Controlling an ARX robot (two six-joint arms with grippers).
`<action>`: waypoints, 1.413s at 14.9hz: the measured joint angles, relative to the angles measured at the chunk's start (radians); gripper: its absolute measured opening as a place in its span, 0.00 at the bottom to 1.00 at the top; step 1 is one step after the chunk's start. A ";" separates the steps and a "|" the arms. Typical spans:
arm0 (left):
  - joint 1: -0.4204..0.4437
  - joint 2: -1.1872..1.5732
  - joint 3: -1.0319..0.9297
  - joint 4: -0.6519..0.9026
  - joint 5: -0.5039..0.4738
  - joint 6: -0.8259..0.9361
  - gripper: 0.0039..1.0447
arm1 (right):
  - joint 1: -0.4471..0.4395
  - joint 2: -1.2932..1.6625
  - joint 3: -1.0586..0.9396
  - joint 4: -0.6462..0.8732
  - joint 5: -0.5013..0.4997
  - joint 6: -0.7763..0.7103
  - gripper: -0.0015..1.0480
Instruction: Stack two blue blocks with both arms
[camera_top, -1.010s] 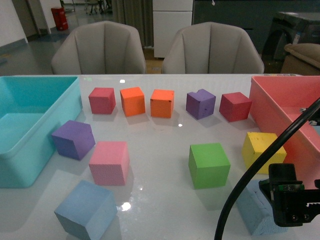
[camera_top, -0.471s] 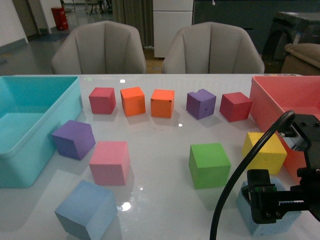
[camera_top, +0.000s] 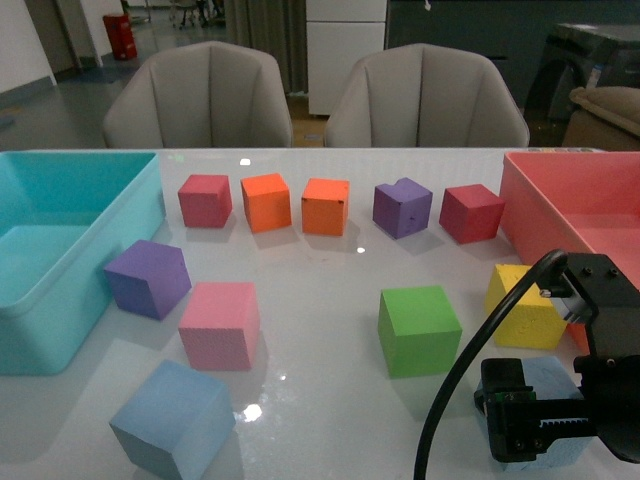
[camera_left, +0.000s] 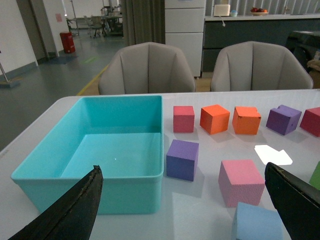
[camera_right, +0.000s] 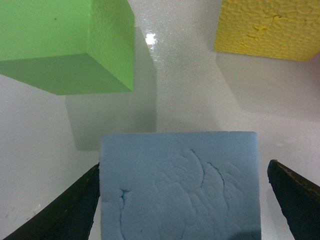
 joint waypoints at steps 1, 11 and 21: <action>0.000 0.000 0.000 0.000 0.000 0.000 0.94 | -0.005 0.013 0.000 0.008 0.000 0.000 0.94; 0.000 0.000 0.000 0.000 0.000 0.000 0.94 | 0.014 -0.216 -0.047 -0.066 0.061 0.000 0.46; 0.000 0.000 0.000 0.000 0.000 0.000 0.94 | 0.143 0.230 0.774 -0.317 0.060 0.043 0.44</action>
